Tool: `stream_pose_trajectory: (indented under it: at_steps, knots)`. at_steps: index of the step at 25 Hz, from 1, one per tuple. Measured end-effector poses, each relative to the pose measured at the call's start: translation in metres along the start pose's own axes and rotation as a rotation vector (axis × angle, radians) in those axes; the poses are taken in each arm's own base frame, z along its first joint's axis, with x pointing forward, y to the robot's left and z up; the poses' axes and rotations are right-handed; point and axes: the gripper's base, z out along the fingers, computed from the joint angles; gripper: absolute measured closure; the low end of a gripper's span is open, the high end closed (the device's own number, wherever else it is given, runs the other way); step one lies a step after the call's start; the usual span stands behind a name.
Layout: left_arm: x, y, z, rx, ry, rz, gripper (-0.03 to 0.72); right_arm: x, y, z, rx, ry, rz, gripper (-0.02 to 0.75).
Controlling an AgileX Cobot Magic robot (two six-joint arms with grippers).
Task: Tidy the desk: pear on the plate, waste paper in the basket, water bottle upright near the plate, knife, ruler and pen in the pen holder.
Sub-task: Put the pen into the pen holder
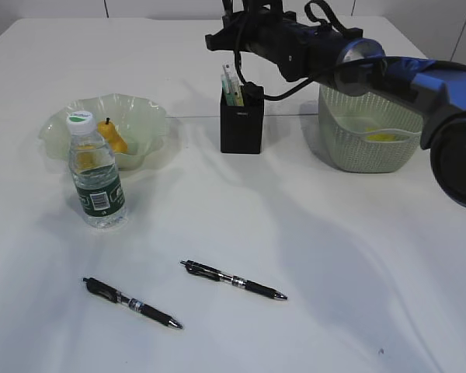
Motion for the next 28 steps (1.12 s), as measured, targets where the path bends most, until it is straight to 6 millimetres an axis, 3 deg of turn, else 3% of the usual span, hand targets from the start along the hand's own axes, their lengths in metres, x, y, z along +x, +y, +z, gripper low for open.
stream_pose_trajectory:
  at_steps: [7,13,16,28]
  knots:
    - [0.000,0.000,0.000,-0.003,0.004,0.023,0.286,0.008,0.001,-0.008,0.014,-0.083,-0.017,0.665]
    - [0.001,0.000,0.000,-0.003,0.007,0.026,0.286,0.008,0.001,-0.031,0.039,-0.235,-0.021,0.665]
    - [0.001,0.000,0.000,-0.004,0.013,0.026,0.286,0.007,0.001,-0.038,0.037,-0.243,-0.029,0.665]
    - [0.003,0.000,0.000,-0.003,0.035,0.027,0.286,0.041,0.008,-0.043,0.009,-0.113,-0.034,0.665]
